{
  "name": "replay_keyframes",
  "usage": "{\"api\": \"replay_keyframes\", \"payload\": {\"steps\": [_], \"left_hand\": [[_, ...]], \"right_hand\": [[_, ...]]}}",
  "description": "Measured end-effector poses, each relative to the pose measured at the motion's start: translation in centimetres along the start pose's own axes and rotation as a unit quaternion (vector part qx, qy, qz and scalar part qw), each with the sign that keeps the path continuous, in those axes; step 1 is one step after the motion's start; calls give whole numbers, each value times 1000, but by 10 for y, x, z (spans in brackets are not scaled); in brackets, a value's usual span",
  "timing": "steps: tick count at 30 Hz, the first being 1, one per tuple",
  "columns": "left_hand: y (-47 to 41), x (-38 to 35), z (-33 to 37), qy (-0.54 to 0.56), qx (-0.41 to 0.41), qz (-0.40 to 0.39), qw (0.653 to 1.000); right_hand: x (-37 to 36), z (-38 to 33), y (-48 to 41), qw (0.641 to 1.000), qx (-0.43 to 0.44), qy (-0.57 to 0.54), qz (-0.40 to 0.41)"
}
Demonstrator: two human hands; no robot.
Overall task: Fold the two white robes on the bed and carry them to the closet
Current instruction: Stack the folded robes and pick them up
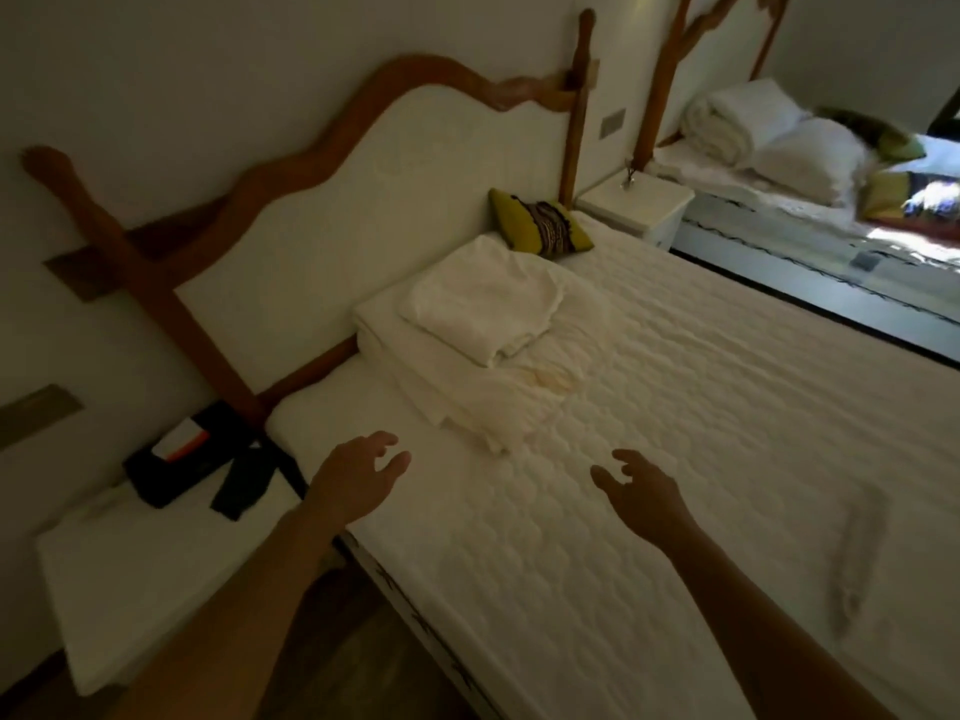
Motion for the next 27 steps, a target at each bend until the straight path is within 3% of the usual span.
{"api": "replay_keyframes", "payload": {"steps": [8,12,17,20,23,27], "left_hand": [[-214,79,-6,-4,-14,-5,1000],[-382,100,-7,-23,-22,-13,999],[-593,108,-2,-50,-43,26,997],[-680,95,-12,-30,-21,18,999],[-731,81,-25,-19,21,-4,1000],[-761,78,-23,79,46,-78,993]], "right_hand": [[-28,-97,-174,994,-25,-102,-6],[-49,-135,-334,980,-48,-193,15],[-78,-145,-519,935,-88,-334,76],[-85,-140,-582,895,-111,-422,88],[-98,-123,-618,844,-151,-504,107],[-98,-116,-637,827,-104,-548,65]]}}
Point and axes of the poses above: each hand's wrist, its own y-axis away from the middle knuckle, its own x-axis out of the back of the hand, z = x × y, the point moved 2 cm from there along -y, towards the middle knuckle, and after that the axes turned 8 degrees about -z, right-handed, at the moved point
